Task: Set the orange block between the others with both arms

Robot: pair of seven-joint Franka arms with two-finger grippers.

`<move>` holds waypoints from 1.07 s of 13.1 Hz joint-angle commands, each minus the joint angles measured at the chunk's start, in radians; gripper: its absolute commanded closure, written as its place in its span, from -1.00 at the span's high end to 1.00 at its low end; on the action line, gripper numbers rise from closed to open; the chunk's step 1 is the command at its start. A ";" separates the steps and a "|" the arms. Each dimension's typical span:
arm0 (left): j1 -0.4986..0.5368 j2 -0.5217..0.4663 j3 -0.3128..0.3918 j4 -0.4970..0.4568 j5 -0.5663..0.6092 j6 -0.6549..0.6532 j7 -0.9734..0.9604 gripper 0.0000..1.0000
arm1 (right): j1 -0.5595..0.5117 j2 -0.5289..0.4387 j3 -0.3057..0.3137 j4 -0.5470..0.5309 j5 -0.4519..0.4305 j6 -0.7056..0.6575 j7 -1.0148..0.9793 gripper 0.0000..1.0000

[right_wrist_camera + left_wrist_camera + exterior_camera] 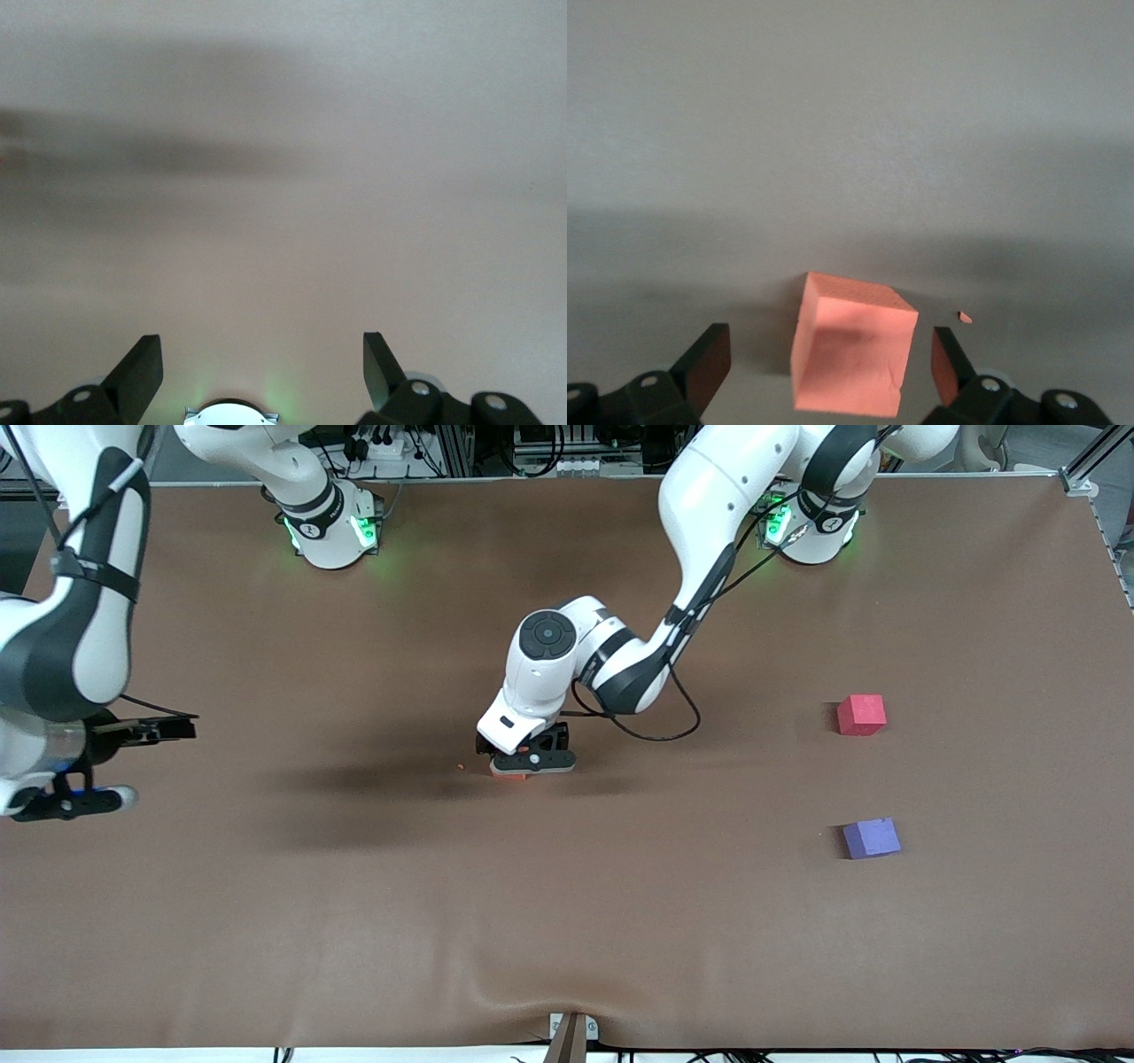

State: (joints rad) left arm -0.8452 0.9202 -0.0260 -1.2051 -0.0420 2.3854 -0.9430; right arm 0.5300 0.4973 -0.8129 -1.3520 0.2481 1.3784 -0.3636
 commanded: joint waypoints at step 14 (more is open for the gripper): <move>-0.048 0.066 0.024 0.056 -0.018 0.043 0.119 1.00 | -0.107 -0.114 0.091 0.028 -0.016 -0.022 0.015 1.00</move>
State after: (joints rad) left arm -0.8743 0.9565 -0.0183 -1.1866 -0.0421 2.4088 -0.8459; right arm 0.5219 0.4346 -0.8391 -1.3392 0.2478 1.3600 -0.3629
